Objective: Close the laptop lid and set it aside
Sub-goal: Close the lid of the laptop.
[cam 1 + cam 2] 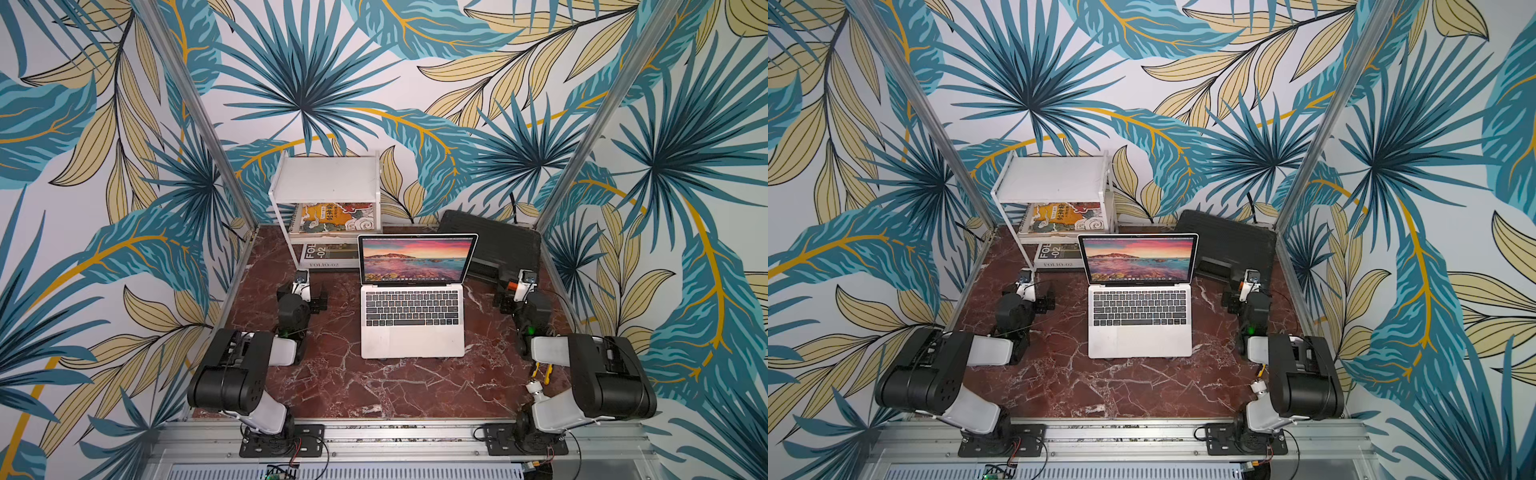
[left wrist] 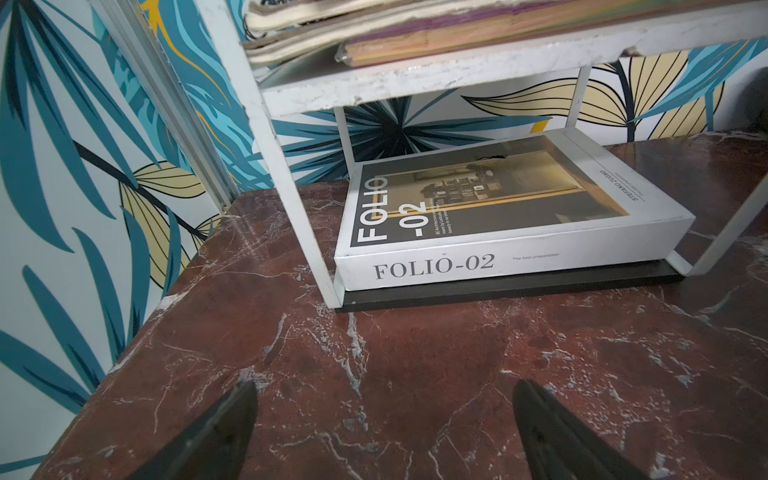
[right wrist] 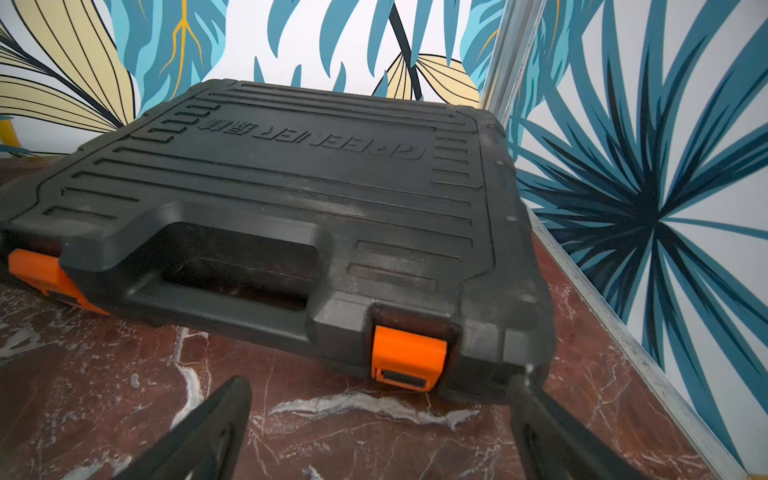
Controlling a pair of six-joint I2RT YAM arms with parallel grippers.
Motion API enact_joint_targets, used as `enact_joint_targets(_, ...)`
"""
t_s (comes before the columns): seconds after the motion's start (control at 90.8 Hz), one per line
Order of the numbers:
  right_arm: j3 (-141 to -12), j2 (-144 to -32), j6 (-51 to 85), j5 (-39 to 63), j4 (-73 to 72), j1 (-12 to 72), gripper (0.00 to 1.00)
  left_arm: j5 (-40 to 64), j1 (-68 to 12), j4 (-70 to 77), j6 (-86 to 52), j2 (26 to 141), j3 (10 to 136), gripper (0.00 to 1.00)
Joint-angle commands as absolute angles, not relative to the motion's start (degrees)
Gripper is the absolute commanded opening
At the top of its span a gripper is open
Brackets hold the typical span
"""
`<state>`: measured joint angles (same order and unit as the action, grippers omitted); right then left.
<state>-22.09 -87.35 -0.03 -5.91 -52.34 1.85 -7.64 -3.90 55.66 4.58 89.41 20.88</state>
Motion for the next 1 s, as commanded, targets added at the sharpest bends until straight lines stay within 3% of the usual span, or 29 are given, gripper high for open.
enact_joint_targets(0.0, -22.6, -87.3, -0.3, -5.5, -51.8, 1.6, 1.00, -6.9, -3.6, 55.9, 4.9, 89.7, 21.2, 1.00)
enact_joint_targets(0.716, -22.6, -87.1, -0.1, -5.6, -52.1, 1.6, 0.99, -6.9, -3.6, 56.0, 4.9, 89.4, 21.2, 1.00)
enact_joint_targets(0.991, -29.6, -74.6, 6.3, -12.6, -27.2, 1.6, 0.98, -11.3, -3.9, 42.6, 1.9, 69.9, 20.1, 1.00)
